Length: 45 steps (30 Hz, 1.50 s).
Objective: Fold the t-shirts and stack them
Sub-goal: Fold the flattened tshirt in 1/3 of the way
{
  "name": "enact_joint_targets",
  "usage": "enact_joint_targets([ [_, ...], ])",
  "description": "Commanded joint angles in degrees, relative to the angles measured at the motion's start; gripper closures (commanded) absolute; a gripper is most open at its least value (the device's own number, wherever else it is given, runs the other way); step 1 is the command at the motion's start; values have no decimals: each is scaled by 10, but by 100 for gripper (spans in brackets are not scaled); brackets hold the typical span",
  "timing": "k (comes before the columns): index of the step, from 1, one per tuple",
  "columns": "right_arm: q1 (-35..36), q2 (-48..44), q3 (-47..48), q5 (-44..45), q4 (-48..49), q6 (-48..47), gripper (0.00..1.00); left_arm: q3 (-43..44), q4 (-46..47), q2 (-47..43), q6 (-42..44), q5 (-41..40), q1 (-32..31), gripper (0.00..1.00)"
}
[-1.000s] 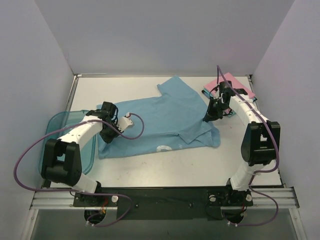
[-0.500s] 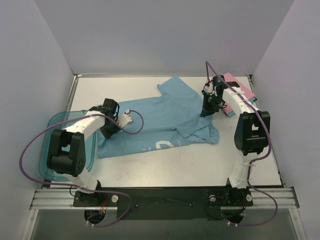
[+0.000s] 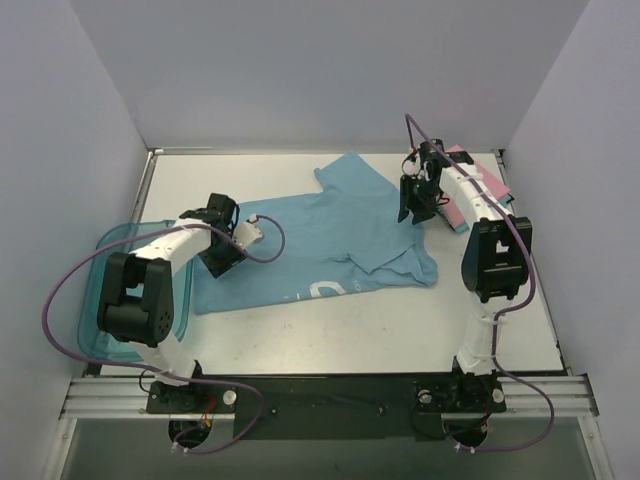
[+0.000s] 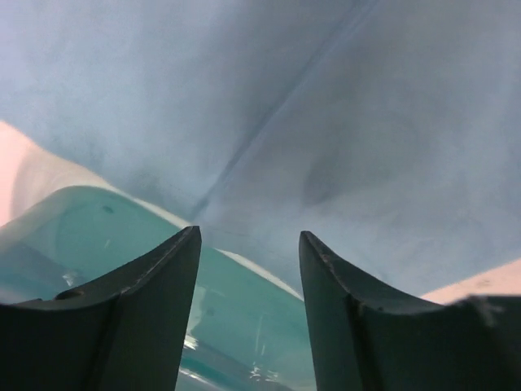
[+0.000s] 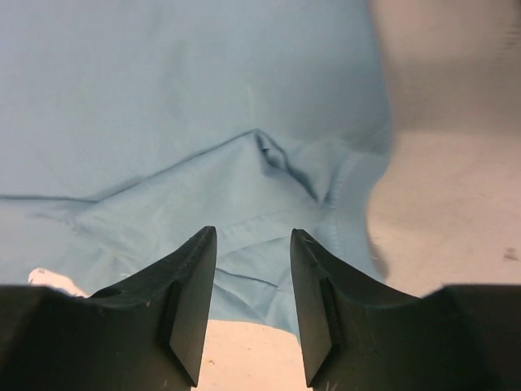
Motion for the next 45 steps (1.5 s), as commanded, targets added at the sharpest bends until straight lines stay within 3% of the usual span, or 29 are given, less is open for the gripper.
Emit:
enact_joint_targets([
  [1,-17,4,67,120,-91,46,62,56,63,-6,1,-98,0,35],
  [5,-33,-75,7,109,-105,73,58,79,37,-42,24,-69,-15,35],
  [8,-41,-136,-107,71,-99,89,58,61,-35,-87,57,66,-36,43],
  [11,-42,-158,-205,48,-90,106,58,16,-120,-137,100,189,-41,43],
  [14,-42,-174,-250,37,-70,108,58,-55,-135,-147,129,182,-43,34],
  [18,-42,-176,-294,30,-31,109,58,-125,-76,-153,145,149,-44,27],
  [21,-46,-144,-295,27,-13,110,58,-151,-52,-136,147,138,-46,26],
  [23,-53,-121,-287,35,-10,118,62,-160,-31,-122,142,123,-46,26],
  [24,-56,-116,-286,44,-9,122,73,-163,-18,-117,138,116,-46,27],
  [26,-63,-123,-287,63,-6,125,89,-170,-4,-116,139,102,-47,35],
  [28,-73,-135,-293,65,-2,123,99,-182,3,-124,148,98,-46,54],
  [29,-73,-137,-293,57,0,122,100,-193,8,-127,154,96,-46,69],
  [32,-111,-137,-303,38,-1,119,100,-209,17,-132,167,91,-46,99],
  [37,-162,-167,-317,33,-36,113,100,-219,3,-153,192,76,-46,100],
  [45,-165,-212,-400,21,-79,121,100,-210,-41,-179,193,130,-49,100],
])
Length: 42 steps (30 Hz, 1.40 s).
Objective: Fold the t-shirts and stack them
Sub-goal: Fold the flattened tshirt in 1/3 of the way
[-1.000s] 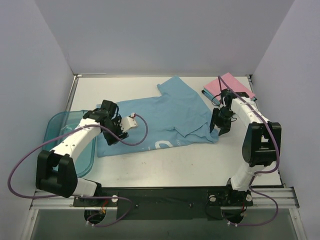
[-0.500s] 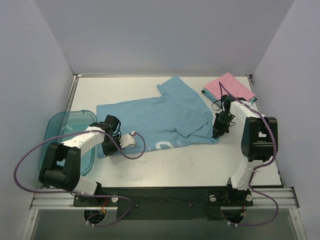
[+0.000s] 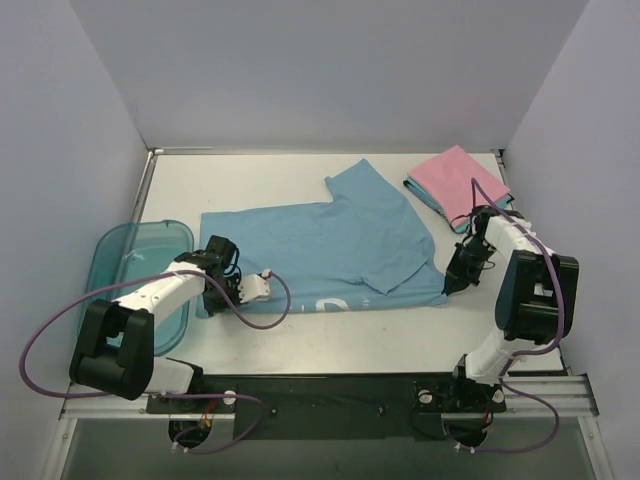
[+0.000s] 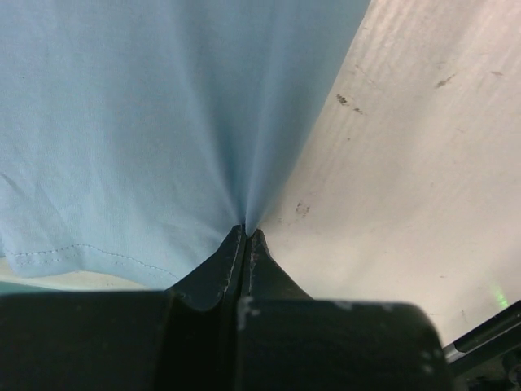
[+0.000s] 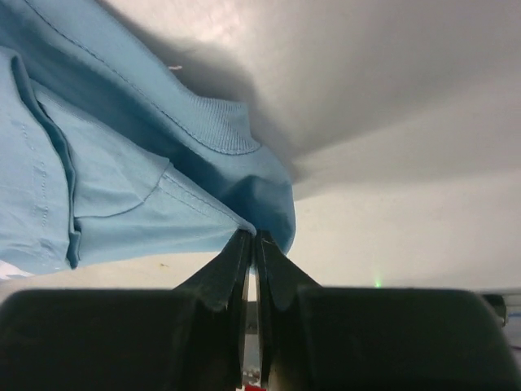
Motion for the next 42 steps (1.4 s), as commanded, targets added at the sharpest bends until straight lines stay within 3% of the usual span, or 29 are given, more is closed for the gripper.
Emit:
enact_joint_targets([
  [1,-1,-19,-35,-2,-45,2,100,-1,-36,-6,18,30,-2,100],
  [2,-1,-15,-40,-16,-31,-2,96,-1,-35,-2,19,32,-3,100],
  [3,-1,-14,-42,-24,-25,-3,92,-3,-34,-1,24,33,-4,91],
  [4,-1,-10,-37,-22,-22,-2,81,-2,-38,3,26,33,-4,83],
  [5,-1,-9,-33,-9,-23,2,75,3,-44,4,33,36,-4,63],
  [7,-2,-22,-29,18,-25,12,63,19,-84,6,44,40,-4,47],
  [10,-4,-52,-42,51,-29,31,59,76,-144,10,41,48,0,41],
  [14,-6,-91,-64,27,-28,40,58,188,-171,26,18,100,43,39],
  [18,-7,-104,-88,-3,-9,41,48,226,-137,78,-6,101,84,39],
  [24,-16,-36,-108,-29,48,49,48,253,-103,157,3,93,89,38],
  [28,-16,-27,-120,-26,64,54,60,270,-74,193,1,63,96,37],
  [34,-24,-36,-132,-30,66,42,93,294,-82,246,25,33,130,39],
  [36,-30,-36,-131,-37,68,43,100,301,-110,251,33,52,130,44],
  [40,-42,-48,-128,-38,65,46,100,297,-152,246,47,91,131,59],
  [42,-51,-55,-130,-39,60,43,100,292,-153,246,50,90,131,74],
])
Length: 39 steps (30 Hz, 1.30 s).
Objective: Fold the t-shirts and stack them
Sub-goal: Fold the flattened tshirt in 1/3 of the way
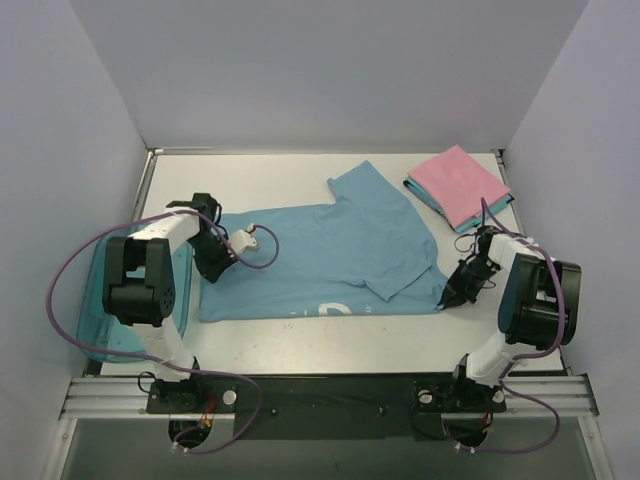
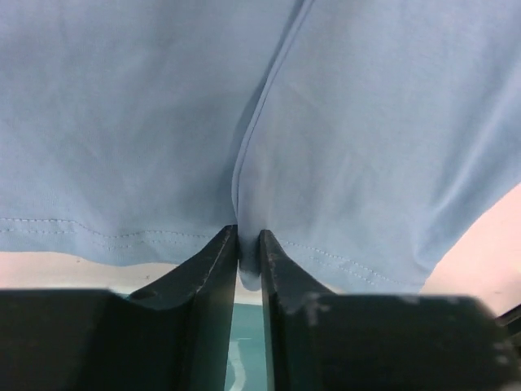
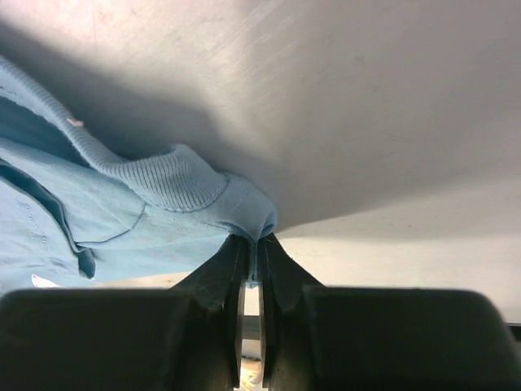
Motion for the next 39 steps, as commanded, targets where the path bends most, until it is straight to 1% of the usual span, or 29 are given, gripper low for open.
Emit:
enact_joint_targets([
  [1,-22,-33,-7,8,-21,-8,100,12,-37,-6,19,28,2,92],
  [2,-25,-34,-9,8,-29,-10,100,16,-32,-5,12,27,2,100],
  [6,-61,-52,-35,1,-39,-6,100,36,-23,-16,-23,28,4,100],
  [8,-91,-68,-55,-27,-39,0,100,33,2,-25,-46,19,4,100],
  [10,-124,-76,-69,-29,-39,5,100,26,33,-37,-65,6,4,100],
  [15,-128,-60,-70,-22,-66,9,100,21,51,-30,-88,13,0,100],
  [19,-128,-77,-58,14,-97,6,100,-5,85,-31,-99,-11,3,100],
  [20,-128,-77,-57,21,-97,6,99,-10,90,-33,-93,-22,3,100],
  [21,-128,-73,-53,20,-99,5,82,-21,97,-33,-89,-23,3,100],
  [23,-128,-60,-34,24,-113,-3,65,-28,93,-35,-81,-5,2,100],
  [25,-128,-71,-1,60,-134,-5,61,-25,77,-35,-77,21,1,100],
  [26,-128,-92,29,91,-142,-2,60,-22,70,-36,-80,25,2,100],
  [27,-127,-105,42,103,-156,-1,59,-20,67,-37,-82,27,2,100],
  [28,-119,-126,75,122,-162,-1,58,-18,65,-37,-86,27,3,100],
  [30,-78,-156,117,146,-163,-8,56,-14,66,-38,-95,27,4,100],
  [31,-31,-161,130,175,-163,-11,55,-10,65,-36,-99,23,4,100],
  [32,2,-167,148,185,-159,-17,54,-9,64,-35,-107,21,4,100],
  [33,65,-167,154,201,-155,-25,54,-7,63,-35,-108,20,5,100],
  [34,95,-165,161,198,-138,-43,54,-7,60,-37,-114,20,5,100],
  [35,165,-163,162,192,-129,-55,54,-8,60,-39,-114,21,5,100],
  [36,197,-155,165,192,-109,-79,56,-12,61,-39,-116,20,5,100],
  [37,264,-149,166,192,-98,-93,59,-14,62,-40,-117,19,5,100],
  [38,298,-136,169,192,-85,-122,64,-17,64,-41,-115,19,5,100],
  [39,340,-125,170,191,-78,-151,68,-18,64,-42,-115,16,5,100],
])
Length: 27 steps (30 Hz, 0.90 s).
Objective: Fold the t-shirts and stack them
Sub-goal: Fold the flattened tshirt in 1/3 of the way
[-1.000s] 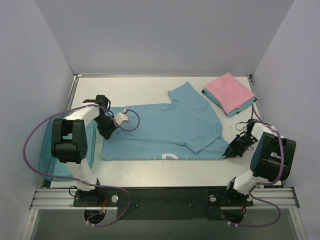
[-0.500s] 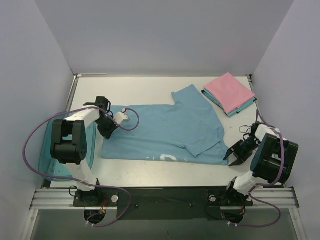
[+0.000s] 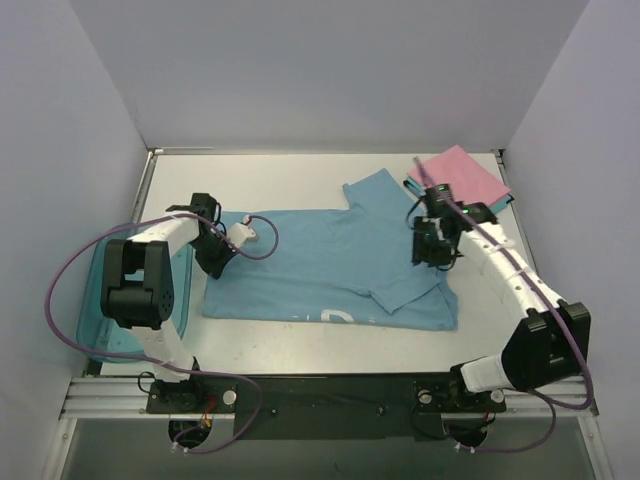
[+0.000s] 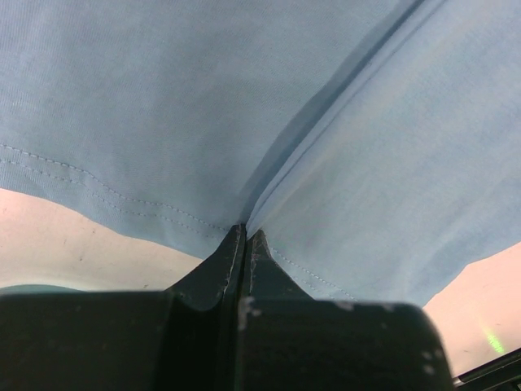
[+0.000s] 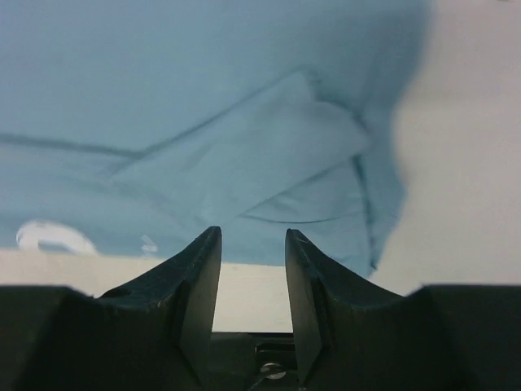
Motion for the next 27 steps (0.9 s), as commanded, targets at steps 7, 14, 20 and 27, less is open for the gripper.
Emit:
enact_joint_targets([
  [7,243,170,21,-27,4,-177,61,5,-9,-31,-3,-11,4,100],
  [14,282,244,43,-9,12,-192,60,12,-14,-32,-3,-11,4,100],
  [20,286,268,32,13,30,-170,82,19,-19,-26,-6,-15,4,100],
  [27,286,260,63,69,25,-152,100,26,-23,-32,-16,-22,5,100],
])
